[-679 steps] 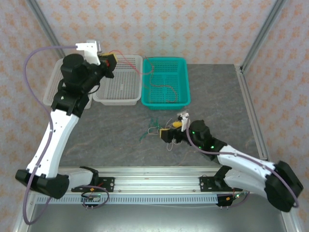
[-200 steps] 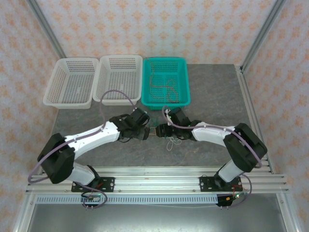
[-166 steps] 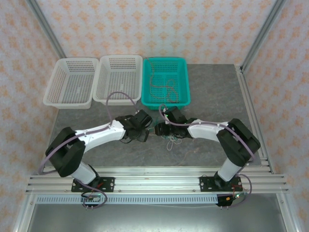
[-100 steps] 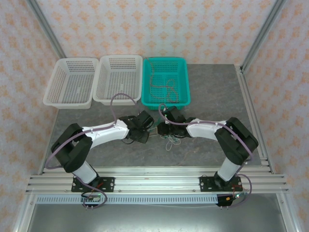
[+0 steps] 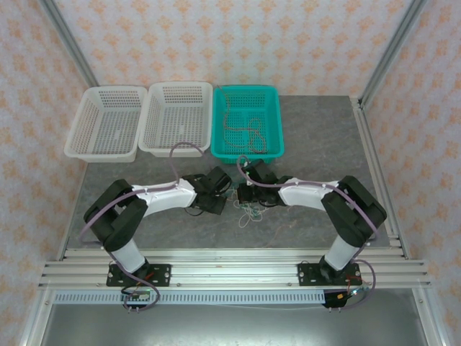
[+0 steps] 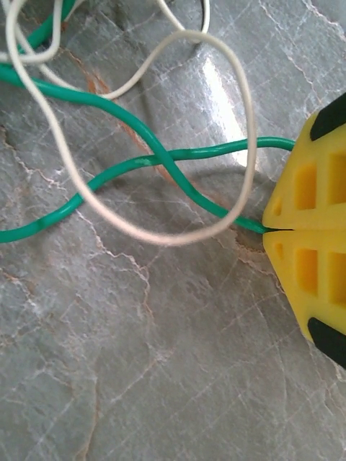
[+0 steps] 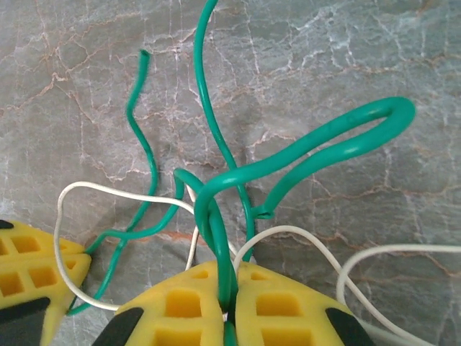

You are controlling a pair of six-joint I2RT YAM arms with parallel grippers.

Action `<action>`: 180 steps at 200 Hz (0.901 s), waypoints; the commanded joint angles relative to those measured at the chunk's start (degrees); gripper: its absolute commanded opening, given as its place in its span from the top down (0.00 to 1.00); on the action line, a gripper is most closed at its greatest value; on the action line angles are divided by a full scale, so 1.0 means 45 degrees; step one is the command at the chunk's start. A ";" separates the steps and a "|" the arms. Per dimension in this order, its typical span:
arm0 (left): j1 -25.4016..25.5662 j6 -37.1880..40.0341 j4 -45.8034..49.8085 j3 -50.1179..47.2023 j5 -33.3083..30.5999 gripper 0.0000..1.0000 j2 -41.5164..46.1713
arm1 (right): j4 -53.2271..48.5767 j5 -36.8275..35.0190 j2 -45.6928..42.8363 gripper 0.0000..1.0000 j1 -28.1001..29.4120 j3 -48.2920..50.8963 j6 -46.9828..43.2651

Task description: Untangle the cables

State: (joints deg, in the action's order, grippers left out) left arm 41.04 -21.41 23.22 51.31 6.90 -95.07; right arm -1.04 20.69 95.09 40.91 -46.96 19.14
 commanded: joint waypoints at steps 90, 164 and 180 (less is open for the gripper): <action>-0.1975 -0.1150 0.0223 -0.2414 -0.2770 1.00 0.4056 | -0.0077 -0.0965 -0.2216 1.00 -0.1707 0.2682 0.1163; -0.0468 0.2996 -0.2895 -0.2077 0.0569 0.65 0.5017 | 0.0636 0.1483 -0.1772 1.00 -0.1707 0.2218 0.1156; -0.0267 0.4666 -0.2441 -0.1436 0.0557 0.60 0.4241 | 0.0643 0.1838 -0.1751 1.00 -0.1707 0.2150 0.1095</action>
State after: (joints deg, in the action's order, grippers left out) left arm 38.46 -14.87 11.11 40.60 11.51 -72.84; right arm 1.80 25.23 86.41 33.32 -35.90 23.64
